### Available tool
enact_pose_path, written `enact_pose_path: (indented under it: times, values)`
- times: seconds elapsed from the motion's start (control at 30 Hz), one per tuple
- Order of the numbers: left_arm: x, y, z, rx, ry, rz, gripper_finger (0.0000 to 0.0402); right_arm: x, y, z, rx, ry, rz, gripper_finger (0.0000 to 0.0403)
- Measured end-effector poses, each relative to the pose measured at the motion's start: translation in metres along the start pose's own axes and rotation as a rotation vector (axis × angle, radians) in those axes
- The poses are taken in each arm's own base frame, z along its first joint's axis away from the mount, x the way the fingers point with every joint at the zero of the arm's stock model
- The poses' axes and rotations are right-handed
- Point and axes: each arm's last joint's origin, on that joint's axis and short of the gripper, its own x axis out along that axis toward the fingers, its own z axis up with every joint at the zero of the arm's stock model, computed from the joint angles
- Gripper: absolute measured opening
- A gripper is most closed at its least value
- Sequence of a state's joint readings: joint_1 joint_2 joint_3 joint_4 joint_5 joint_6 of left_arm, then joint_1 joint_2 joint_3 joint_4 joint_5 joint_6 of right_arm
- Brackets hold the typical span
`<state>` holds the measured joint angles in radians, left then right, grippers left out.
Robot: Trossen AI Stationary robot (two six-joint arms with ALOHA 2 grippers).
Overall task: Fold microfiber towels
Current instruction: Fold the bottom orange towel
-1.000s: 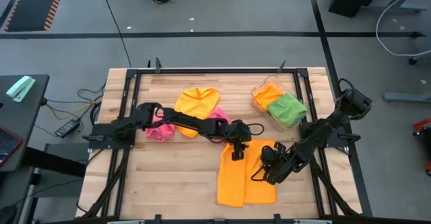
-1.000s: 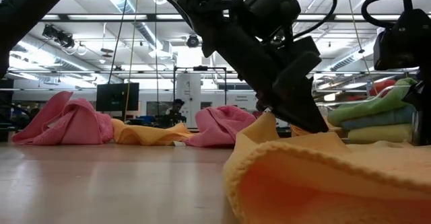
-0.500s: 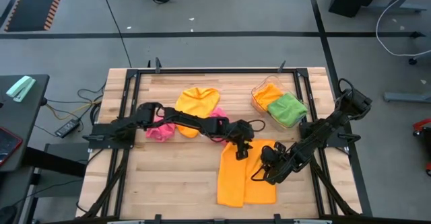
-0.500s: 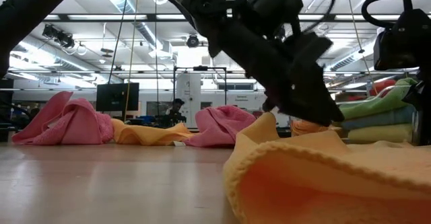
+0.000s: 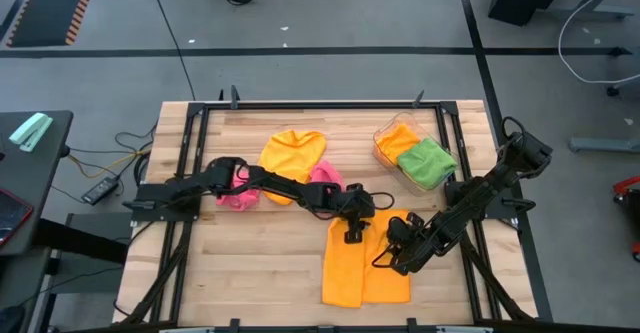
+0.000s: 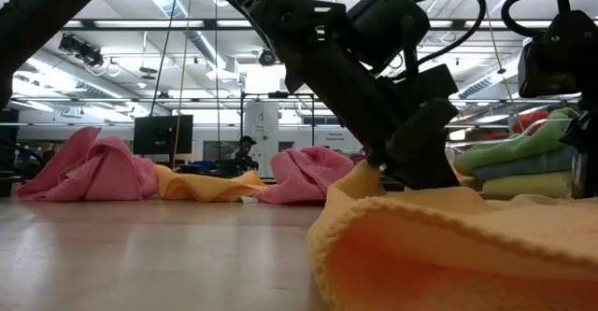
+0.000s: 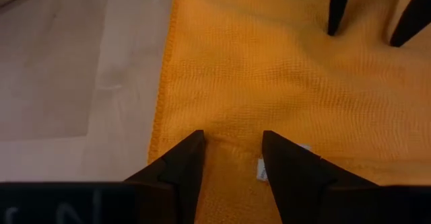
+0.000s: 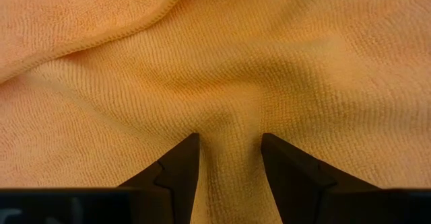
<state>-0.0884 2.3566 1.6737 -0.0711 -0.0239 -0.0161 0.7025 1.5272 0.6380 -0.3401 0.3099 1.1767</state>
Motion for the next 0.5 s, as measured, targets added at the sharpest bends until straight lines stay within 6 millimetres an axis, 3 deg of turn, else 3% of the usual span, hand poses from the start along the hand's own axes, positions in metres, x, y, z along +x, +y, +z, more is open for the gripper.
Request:
enact_pose_path:
  times: [0.5]
  values:
    - [-0.0004,0.0008,0.0003,-0.03,0.011,0.014,0.0072,0.0,-0.0001,0.0001,-0.004,-0.004,-0.002,0.0169]
